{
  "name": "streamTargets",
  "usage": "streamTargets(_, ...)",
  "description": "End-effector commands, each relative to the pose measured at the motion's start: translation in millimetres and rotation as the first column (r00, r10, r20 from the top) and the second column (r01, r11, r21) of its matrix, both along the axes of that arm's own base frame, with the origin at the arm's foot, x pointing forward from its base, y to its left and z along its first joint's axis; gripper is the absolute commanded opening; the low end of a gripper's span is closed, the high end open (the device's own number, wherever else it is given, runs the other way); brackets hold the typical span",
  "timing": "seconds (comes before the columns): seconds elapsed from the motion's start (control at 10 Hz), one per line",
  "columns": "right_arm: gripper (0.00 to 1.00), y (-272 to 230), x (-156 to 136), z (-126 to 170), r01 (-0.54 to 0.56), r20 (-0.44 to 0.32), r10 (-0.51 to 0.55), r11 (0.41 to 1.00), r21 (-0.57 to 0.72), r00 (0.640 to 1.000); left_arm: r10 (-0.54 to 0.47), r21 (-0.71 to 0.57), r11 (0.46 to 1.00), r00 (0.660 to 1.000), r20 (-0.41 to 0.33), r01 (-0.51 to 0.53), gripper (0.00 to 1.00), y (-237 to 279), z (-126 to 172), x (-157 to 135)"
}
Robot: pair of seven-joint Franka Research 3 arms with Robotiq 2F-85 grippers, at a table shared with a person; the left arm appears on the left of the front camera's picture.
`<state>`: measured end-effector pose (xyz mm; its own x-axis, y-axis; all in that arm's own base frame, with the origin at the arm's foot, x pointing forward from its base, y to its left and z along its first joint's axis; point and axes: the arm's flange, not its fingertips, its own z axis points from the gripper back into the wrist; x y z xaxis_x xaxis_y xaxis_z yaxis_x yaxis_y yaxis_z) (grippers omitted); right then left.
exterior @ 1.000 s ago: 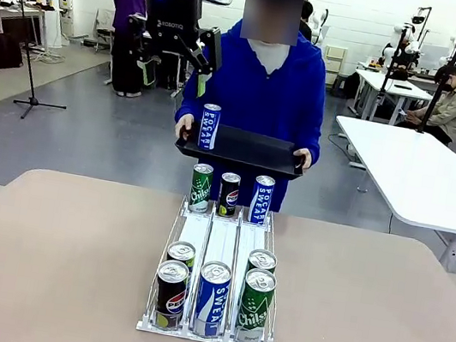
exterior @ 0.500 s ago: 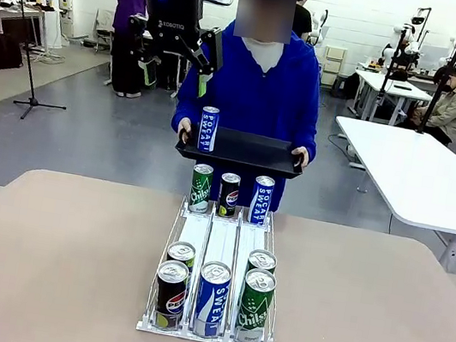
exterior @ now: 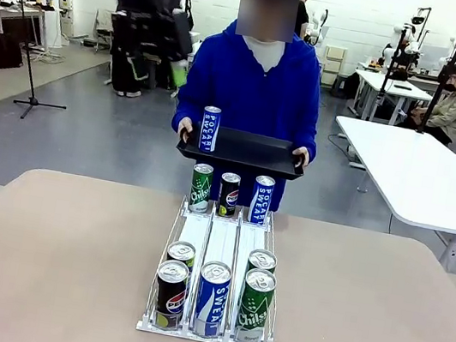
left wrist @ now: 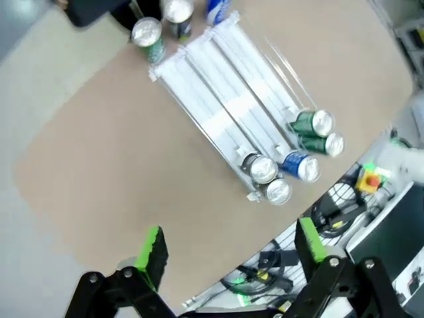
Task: Retrieve and hand over the desired beverage to the person.
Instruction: Pick up another can of the same type that the person held from the Automatic Can Dispenser.
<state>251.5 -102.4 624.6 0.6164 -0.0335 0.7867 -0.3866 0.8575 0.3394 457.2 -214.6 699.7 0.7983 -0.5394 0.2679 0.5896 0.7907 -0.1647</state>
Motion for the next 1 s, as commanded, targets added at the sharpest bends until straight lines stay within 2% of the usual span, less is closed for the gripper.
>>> streamTargets(0.0, 1.0, 1, 2, -2, -0.016, 0.005, 0.015, 1.0, 0.016, 1.0, -0.18, -0.201, 0.962, 0.983, 0.038, 0.184, 1.0, 96, -22, -16)
streamTargets(0.1, 1.0, 1, 2, -2, -0.016, 0.005, 0.015, 1.0, 0.016, 1.0, -0.15, -0.27, 0.946, 0.98, 0.13, 0.18, 1.0, 125, -22, -28)
streamTargets(0.3, 1.0, 1, 2, -2, -0.016, 0.005, 0.015, 1.0, 0.016, 1.0, -0.038, -0.339, 0.933, 0.971, 0.235, 0.119, 1.0, 172, -38, -44)
streamTargets(0.6, 1.0, 1, 2, -2, -0.016, 0.005, 0.015, 1.0, 0.016, 1.0, 0.089, -0.414, 0.91, 0.969, 0.229, 0.014, 1.0, 217, -66, -61)
streamTargets(0.9, 1.0, 1, 2, -2, -0.016, 0.005, 0.015, 1.0, 0.016, 1.0, 0.117, -0.429, 0.903, 0.964, 0.239, -0.003, 1.0, 234, -62, -78)
